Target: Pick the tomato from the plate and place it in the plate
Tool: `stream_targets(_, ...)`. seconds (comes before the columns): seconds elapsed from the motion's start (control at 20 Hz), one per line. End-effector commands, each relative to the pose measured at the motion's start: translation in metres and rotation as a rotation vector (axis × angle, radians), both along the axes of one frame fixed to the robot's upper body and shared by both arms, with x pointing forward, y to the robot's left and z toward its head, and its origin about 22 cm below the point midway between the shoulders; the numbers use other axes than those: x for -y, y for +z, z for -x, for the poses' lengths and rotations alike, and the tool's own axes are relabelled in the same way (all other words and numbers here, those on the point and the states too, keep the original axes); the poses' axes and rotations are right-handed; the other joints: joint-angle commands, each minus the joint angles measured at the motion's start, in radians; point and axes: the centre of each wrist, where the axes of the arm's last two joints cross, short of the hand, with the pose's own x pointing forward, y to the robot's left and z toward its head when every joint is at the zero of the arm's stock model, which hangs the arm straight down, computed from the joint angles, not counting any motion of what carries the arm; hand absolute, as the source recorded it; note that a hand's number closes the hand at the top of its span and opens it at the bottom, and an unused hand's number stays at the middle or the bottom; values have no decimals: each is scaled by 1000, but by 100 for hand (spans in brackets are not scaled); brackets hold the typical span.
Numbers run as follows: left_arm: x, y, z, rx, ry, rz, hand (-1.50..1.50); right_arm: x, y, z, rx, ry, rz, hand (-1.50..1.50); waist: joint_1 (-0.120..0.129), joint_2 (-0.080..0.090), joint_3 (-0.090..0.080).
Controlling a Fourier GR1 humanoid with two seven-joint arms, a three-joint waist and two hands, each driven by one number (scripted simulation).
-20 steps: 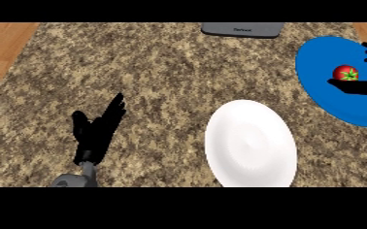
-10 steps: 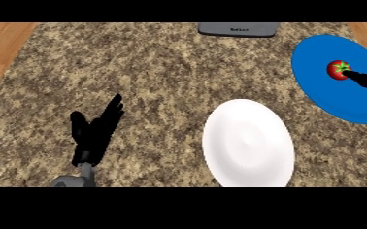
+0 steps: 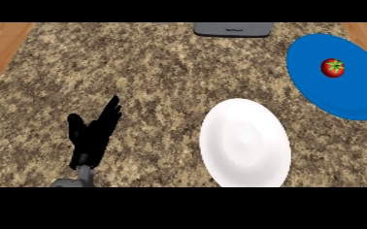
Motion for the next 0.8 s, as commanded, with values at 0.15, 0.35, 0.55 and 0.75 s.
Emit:
stream_targets(0.15,10,0,-3,-19,13,3,0,28,-7,43,-42,126,-6,-150,-7,-2,-1)
stream_targets(0.35,-11,-9,17,-35,9,-12,0,32,-26,69,-88,159,71,-150,-12,-8,-2)
stream_targets(0.55,-17,-14,14,-47,18,-3,0,39,-26,81,-110,157,116,-150,-16,-8,-3)
stream_targets(0.75,10,-19,5,-44,26,2,0,38,-42,97,-136,143,126,-150,-25,-9,-3)
